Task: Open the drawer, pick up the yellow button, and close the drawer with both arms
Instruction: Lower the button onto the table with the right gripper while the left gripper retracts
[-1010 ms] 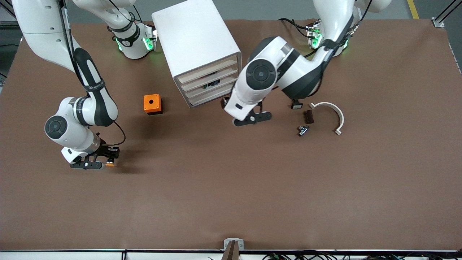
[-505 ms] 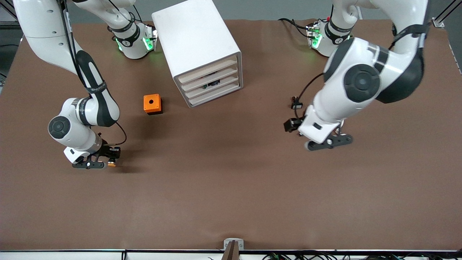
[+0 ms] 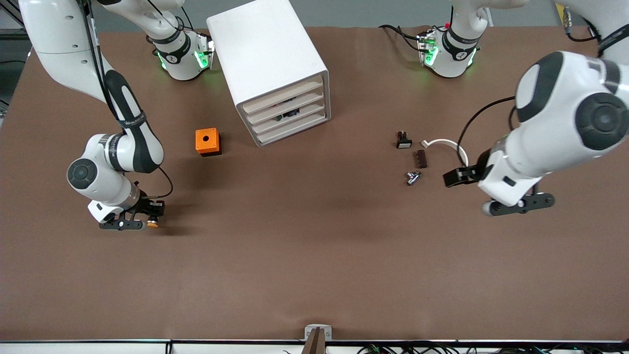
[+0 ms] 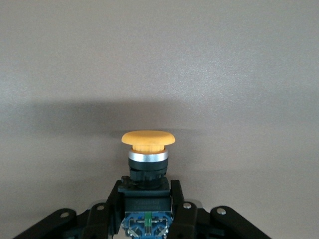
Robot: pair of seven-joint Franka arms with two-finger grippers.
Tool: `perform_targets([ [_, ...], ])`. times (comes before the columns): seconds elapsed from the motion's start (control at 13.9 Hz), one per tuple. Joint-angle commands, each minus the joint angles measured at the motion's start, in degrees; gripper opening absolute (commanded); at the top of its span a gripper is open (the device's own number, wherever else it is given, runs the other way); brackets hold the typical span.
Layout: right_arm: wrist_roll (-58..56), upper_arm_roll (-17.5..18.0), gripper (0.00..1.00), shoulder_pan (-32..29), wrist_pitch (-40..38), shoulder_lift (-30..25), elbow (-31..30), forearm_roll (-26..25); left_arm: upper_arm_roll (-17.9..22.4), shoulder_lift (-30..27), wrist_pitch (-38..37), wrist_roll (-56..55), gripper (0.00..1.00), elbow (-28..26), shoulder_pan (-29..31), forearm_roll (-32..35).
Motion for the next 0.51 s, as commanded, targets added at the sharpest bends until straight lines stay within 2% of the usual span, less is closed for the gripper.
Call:
perform_targets([
  [0.0, -0.7, 0.4, 0.02, -0.5, 0.9, -0.2, -0.7, -0.4, -0.9, -4.6, -1.8, 5.9, 0.99, -4.0, 3.8, 0.9],
  [0.07, -0.7, 0.4, 0.04, -0.5, 0.9, 0.2, -0.6, -0.4, -0.2, -6.1, -1.8, 7.9, 0.99, -5.5, 3.9, 0.8],
  [0.14, -0.7, 0.4, 0.26, -0.6, 0.8, 0.3, -0.5, -0.4, 0.1, -7.9, -2.0, 9.3, 0.99, -7.3, 4.1, 0.7],
  [0.22, -0.7, 0.4, 0.82, -0.8, 0.8, 0.3, -0.4, -0.4, 2.0, -9.5, -2.0, 10.1, 0.99, -9.2, 3.6, 0.7],
  [0.29, -0.7, 0.4, 1.00, -0.8, 0.8, 0.3, -0.4, -0.4, 3.3, -11.1, -2.0, 11.6, 0.99, -11.5, 3.1, 0.7],
  [0.43, -0.6, 0.4, 1.00, -0.7, 0.8, 0.3, -0.4, -0.4, 4.9, -14.5, -1.2, 15.7, 0.99, -15.7, 2.9, 0.7],
])
